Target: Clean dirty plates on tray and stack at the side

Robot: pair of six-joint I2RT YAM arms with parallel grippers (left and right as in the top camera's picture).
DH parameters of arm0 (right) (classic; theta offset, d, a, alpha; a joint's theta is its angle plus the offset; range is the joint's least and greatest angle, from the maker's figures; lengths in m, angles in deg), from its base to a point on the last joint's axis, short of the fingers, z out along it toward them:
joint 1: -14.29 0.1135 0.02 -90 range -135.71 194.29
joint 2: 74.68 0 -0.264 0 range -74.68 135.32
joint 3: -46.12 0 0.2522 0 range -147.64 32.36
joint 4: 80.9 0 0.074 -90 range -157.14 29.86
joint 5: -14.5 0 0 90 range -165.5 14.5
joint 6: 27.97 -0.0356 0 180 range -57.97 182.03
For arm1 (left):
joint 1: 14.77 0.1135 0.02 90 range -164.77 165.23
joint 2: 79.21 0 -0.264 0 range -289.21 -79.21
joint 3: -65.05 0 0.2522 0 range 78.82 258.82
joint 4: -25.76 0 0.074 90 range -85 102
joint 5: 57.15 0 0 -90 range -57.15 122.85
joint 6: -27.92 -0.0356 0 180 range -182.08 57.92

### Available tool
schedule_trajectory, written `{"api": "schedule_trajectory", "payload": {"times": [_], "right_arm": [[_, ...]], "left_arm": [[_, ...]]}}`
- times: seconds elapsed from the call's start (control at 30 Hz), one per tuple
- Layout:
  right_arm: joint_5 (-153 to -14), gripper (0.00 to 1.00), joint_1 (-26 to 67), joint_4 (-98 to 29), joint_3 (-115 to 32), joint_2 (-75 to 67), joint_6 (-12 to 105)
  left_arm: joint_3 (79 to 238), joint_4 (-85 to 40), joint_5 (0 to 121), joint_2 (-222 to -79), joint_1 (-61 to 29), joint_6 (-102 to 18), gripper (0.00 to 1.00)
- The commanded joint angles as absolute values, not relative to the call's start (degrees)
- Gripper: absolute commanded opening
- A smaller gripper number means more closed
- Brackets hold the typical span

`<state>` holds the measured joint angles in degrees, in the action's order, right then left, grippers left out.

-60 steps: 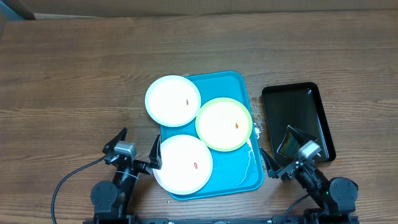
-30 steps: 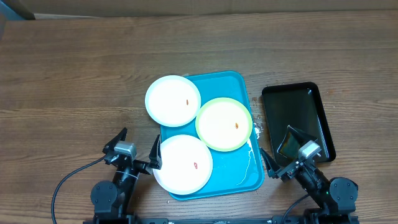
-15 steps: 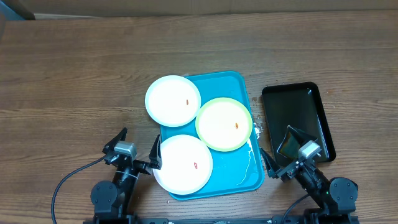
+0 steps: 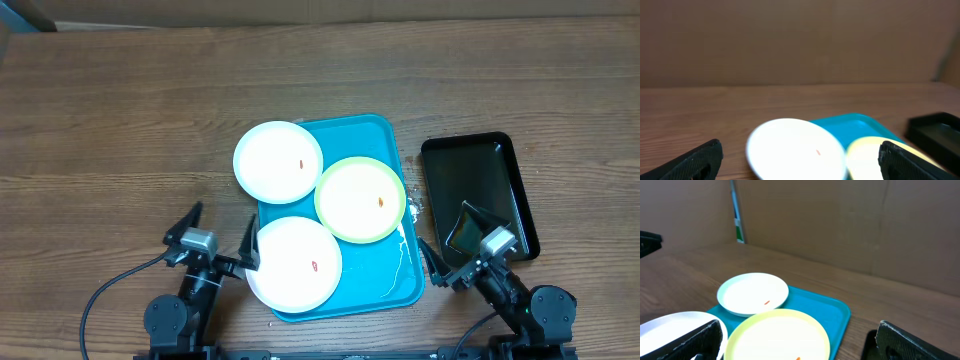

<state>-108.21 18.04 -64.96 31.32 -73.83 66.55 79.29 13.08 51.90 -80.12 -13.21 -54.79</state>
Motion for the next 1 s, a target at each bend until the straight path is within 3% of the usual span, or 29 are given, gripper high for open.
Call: {"api": "schedule_trajectory", "payload": {"times": [0.0,0.17,0.27,0.4,0.6,0.8,0.97], "right_arm": [[-112.9,1.0,17.9,-65.1,31.9,-74.4,65.6],[-115.4,1.0,17.9,-65.4,30.4,-74.4,51.2],[-117.2,1.0,17.9,-65.3,27.3,-74.4,51.3],[-117.1,1.0,17.9,-63.8,19.9,-73.3,51.3],[-112.3,1.0,17.9,-48.9,0.7,-62.3,51.6],[-107.9,1.0,17.9,-22.2,-28.3,-39.7,60.0],[-105.2,1.0,17.9,-0.6,-50.4,-20.3,61.1]], "left_arm": [[79.1,14.0,63.9,-79.6,-13.5,-51.3,1.0],[79.2,23.9,71.3,-79.6,-13.5,-45.7,1.0],[80.9,27.8,71.5,-79.6,-13.5,-44.7,1.0],[88.1,23.6,71.3,-79.9,-13.5,-45.0,1.0],[106.0,6.9,67.9,-87.9,-13.5,-45.4,1.0],[131.2,-14.0,67.2,-105.6,-13.5,-52.6,1.0],[153.1,-38.7,65.9,-122.2,-13.5,-55.9,1.0]]}}
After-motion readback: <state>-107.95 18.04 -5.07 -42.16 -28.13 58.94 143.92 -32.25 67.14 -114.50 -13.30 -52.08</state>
